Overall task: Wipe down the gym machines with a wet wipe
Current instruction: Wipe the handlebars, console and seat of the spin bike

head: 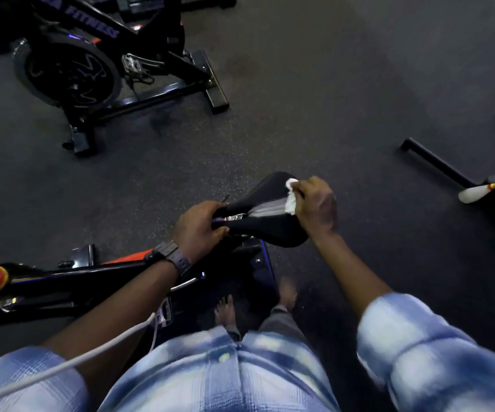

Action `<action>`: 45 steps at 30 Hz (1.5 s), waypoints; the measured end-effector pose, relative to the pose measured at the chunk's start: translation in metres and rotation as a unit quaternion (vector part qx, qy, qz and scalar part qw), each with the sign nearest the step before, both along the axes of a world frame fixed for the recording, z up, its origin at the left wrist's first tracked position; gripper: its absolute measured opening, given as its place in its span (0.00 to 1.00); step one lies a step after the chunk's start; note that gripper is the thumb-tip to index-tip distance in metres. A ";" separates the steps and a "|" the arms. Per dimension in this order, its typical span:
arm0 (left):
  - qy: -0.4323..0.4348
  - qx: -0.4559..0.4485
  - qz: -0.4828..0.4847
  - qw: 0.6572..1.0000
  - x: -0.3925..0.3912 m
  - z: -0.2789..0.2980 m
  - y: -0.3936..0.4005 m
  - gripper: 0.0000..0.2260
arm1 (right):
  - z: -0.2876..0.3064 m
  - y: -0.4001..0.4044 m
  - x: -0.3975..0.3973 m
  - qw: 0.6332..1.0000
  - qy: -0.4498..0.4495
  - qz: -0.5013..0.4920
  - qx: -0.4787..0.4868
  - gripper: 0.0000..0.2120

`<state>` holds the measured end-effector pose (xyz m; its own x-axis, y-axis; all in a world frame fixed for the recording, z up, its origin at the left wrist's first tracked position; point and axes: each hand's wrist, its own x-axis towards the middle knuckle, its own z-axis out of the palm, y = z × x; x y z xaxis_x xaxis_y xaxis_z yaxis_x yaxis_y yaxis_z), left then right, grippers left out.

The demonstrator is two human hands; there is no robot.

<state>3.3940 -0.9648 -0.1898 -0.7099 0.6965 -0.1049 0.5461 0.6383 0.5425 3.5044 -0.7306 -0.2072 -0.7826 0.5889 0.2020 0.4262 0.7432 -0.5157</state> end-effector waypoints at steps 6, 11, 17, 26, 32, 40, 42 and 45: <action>-0.008 0.010 0.027 1.000 -0.003 -0.002 -0.014 0.21 | -0.006 -0.004 0.030 0.997 0.007 0.073 -0.001 0.08; -0.009 0.020 0.084 0.996 0.000 -0.001 -0.015 0.19 | -0.003 -0.005 0.015 0.999 -0.007 -0.049 -0.019 0.07; -0.046 0.016 0.153 0.987 -0.004 -0.004 -0.035 0.19 | -0.016 0.012 0.051 0.994 -0.049 -0.058 -0.079 0.15; -0.085 0.037 0.167 0.982 -0.004 -0.010 -0.052 0.19 | -0.008 -0.030 0.046 0.924 0.141 -0.221 -0.280 0.20; -0.110 0.048 0.179 0.976 -0.004 -0.012 -0.051 0.19 | 0.011 -0.020 0.010 0.995 -0.047 -0.043 -0.075 0.17; -0.108 0.065 0.183 0.975 -0.005 -0.012 -0.049 0.19 | -0.002 -0.109 -0.035 0.985 -0.013 0.085 -0.148 0.10; -0.105 0.065 0.180 0.976 -0.005 -0.011 -0.049 0.18 | -0.003 -0.132 -0.044 0.983 0.021 0.079 -0.163 0.10; -0.096 0.064 0.176 0.978 -0.005 -0.013 -0.049 0.18 | 0.000 -0.134 -0.036 0.974 0.026 0.177 -0.139 0.11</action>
<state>3.3886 -1.0141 -0.2026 -0.8841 0.4277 -0.1881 0.1844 0.6894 0.7006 3.4689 -0.8644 -0.2076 -0.9394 0.3221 0.1177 0.1370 0.6671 -0.7323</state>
